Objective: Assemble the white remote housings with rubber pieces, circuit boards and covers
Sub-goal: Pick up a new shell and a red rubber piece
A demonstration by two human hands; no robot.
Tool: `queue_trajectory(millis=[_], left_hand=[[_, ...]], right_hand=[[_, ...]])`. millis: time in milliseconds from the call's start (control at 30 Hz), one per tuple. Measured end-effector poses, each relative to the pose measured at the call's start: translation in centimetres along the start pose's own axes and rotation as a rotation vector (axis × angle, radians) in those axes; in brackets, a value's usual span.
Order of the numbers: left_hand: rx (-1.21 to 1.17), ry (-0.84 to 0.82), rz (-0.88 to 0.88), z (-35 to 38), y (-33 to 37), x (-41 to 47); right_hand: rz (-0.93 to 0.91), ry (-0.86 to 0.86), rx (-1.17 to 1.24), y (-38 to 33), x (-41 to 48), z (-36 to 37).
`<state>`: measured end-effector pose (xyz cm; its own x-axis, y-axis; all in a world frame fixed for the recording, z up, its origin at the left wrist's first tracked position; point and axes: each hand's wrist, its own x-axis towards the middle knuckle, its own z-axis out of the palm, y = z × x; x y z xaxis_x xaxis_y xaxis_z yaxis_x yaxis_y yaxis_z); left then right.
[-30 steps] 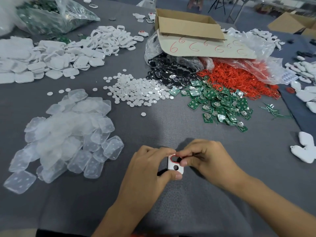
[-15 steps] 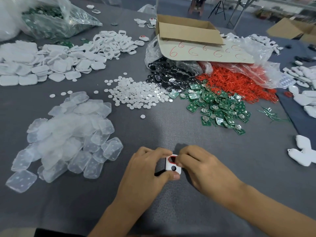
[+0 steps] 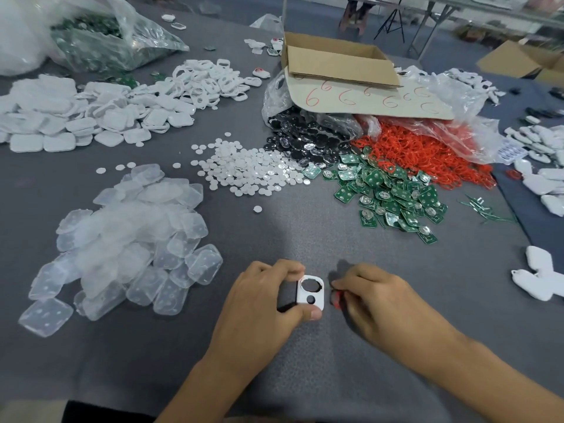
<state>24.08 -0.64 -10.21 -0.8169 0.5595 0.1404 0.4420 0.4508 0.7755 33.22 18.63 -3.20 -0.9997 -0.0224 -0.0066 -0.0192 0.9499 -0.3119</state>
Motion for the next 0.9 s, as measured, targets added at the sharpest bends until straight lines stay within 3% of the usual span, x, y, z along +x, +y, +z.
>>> queue_trajectory(millis=[200,333,567,767,900], left_hand=[[-0.001,0.000,-0.002,0.1,-0.1,0.0],[0.007,0.008,0.009,0.0,0.0,0.0],[0.030,0.013,0.002,0.0,0.2,-0.1],[0.036,0.004,0.008,-0.3,0.3,0.0],[0.032,-0.001,0.011,-0.3,0.3,0.0]], right_hand=[[0.090,-0.012,0.083,-0.2,-0.6,0.1],[-0.030,-0.161,0.164,0.4,-1.4,-0.6],[0.027,-0.019,0.222,0.7,-2.0,0.6],[0.087,-0.158,0.259,0.4,-2.3,0.4],[0.131,-0.017,0.232,-0.3,-2.5,0.9]])
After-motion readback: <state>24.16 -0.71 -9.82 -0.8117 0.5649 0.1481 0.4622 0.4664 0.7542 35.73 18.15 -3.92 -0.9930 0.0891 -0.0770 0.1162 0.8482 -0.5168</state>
